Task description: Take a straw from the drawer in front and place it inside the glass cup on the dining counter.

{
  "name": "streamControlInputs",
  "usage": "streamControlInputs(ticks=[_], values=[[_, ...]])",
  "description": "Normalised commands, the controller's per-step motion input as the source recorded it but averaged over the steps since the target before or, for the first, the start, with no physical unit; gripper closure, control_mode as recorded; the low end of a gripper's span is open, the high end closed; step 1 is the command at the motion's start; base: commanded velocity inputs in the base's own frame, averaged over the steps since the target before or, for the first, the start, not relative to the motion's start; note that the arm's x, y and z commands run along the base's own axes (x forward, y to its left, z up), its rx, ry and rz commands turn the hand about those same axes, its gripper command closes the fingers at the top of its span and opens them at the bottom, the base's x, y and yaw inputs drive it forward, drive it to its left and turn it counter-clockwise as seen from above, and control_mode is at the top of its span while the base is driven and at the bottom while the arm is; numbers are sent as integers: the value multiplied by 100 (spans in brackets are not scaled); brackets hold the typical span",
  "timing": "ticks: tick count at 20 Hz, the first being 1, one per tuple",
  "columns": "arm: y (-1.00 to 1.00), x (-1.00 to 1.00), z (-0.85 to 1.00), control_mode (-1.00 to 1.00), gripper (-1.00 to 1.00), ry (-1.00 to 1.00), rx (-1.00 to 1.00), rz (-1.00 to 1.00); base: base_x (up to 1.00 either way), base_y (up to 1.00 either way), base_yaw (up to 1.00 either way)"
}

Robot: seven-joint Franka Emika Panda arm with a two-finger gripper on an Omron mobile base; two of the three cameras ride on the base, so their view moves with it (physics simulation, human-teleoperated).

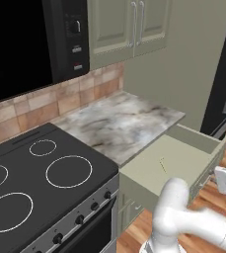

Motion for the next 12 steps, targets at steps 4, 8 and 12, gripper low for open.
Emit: streamControlInputs(ticks=[4,8,12], values=[[-100,-65,-47,-100,100,2,0,0,0,0,0],[-100,-59,-42,-100,-100,6,0,0,0,0,0],[-24,-23,-20,-100,-100,21,-1,-7,0,0,0]])
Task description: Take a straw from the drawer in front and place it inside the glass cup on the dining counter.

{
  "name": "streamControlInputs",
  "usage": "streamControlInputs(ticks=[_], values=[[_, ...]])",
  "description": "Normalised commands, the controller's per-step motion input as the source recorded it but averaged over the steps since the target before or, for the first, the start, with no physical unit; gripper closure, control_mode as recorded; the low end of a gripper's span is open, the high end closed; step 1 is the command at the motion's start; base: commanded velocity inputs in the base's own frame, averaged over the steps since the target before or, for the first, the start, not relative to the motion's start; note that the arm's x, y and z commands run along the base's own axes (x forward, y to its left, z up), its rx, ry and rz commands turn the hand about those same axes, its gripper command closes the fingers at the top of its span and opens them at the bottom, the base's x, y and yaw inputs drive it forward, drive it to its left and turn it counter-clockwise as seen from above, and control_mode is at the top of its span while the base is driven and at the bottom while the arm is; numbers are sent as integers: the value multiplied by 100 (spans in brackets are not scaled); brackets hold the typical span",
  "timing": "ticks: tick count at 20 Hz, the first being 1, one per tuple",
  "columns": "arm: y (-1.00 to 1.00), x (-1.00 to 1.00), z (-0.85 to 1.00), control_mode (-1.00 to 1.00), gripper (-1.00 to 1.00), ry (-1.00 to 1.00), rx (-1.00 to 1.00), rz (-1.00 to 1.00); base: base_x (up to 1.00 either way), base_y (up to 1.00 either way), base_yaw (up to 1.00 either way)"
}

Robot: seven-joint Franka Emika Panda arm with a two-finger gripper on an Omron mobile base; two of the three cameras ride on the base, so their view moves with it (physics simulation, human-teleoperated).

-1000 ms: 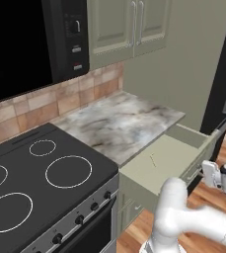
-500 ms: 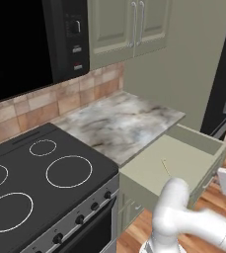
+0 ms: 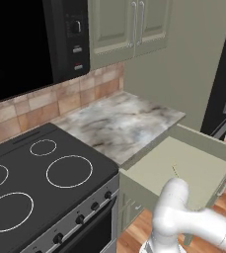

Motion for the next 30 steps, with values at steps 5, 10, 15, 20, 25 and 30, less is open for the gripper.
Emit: streamControlInputs(ticks=[5,10,15,20,25,30], values=[[-26,-16,37,-100,-100,45,-3,-12,0,0,0],[6,-50,63,-100,-100,72,-15,-14,0,0,0],[76,-24,86,-100,-100,66,-32,-10,0,0,0],[100,-2,100,-100,-100,43,-30,5,0,0,0],[82,-36,100,-100,-100,15,-13,5,0,0,0],[89,-10,84,-100,-100,24,-13,10,0,0,0]])
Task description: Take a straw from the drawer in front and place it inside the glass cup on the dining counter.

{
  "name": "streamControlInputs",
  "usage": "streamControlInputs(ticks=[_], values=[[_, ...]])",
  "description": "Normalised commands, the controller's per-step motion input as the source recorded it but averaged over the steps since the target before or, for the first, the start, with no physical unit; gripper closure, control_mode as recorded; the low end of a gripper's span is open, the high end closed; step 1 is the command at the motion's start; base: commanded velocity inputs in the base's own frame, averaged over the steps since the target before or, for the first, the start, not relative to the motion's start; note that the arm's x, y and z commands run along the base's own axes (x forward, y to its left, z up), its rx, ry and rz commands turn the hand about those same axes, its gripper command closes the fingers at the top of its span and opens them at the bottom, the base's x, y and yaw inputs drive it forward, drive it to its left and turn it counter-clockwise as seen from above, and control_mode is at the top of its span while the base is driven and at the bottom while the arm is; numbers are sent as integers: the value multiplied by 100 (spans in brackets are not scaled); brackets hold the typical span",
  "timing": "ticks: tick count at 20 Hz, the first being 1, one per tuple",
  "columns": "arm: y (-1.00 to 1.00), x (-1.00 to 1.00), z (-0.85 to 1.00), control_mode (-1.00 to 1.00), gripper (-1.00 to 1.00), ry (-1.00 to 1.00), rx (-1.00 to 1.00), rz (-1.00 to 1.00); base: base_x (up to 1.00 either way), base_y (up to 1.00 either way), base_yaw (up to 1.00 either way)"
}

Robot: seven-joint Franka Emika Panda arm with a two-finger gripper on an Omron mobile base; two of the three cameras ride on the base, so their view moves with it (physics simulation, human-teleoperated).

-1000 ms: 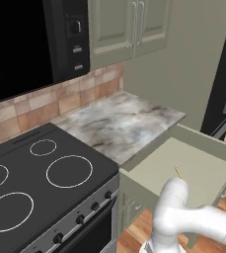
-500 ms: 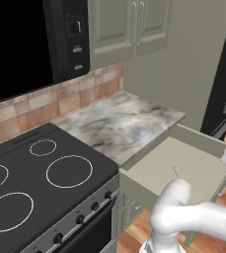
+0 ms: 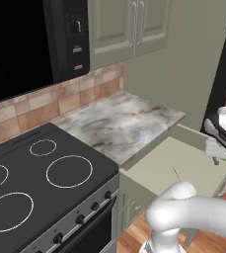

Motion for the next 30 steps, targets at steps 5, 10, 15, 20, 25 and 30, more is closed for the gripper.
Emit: streamControlInputs(ticks=[5,10,15,20,25,30], values=[[75,25,19,-100,-100,24,-3,19,0,0,0],[24,43,-9,-100,-100,12,0,22,0,0,0],[0,46,-2,-100,-100,0,8,27,0,0,0],[-1,20,-26,-100,-100,-12,17,31,0,0,0],[0,20,-46,-100,-100,-14,24,35,0,0,0],[2,45,-39,-100,-100,-7,16,30,0,0,0]])
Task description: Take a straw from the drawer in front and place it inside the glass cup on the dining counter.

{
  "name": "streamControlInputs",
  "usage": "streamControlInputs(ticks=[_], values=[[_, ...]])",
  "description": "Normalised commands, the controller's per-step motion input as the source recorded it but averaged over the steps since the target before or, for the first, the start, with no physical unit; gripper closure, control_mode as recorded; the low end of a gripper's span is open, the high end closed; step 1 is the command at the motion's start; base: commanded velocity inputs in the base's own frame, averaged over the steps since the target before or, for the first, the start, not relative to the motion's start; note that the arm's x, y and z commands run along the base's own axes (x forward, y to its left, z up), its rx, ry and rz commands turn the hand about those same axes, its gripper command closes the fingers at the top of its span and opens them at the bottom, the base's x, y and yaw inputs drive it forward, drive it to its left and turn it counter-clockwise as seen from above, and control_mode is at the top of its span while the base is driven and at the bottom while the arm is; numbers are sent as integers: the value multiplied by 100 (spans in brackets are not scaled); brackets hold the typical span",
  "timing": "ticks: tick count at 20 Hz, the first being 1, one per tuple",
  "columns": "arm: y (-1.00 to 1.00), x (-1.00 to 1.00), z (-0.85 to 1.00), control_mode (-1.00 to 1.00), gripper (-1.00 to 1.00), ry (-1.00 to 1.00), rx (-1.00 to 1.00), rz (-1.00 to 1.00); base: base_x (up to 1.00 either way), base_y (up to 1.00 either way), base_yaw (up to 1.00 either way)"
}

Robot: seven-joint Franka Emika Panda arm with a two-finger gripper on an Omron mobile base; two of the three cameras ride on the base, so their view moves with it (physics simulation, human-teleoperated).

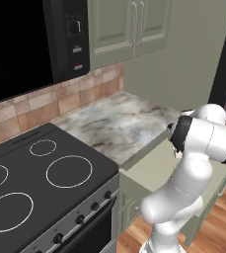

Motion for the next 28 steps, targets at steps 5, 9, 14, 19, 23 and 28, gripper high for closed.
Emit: streamControlInputs(ticks=[5,9,14,19,23,28], values=[[1,43,-46,-100,-100,0,12,31,0,0,0],[0,41,-49,-100,-100,0,9,33,0,0,0],[7,55,-61,-100,-100,0,7,25,0,0,0],[3,50,-68,-100,-100,0,10,11,0,0,0],[-7,45,-54,-100,-100,2,4,-1,0,0,0],[-17,33,-26,-100,-100,1,0,-13,0,0,0]])
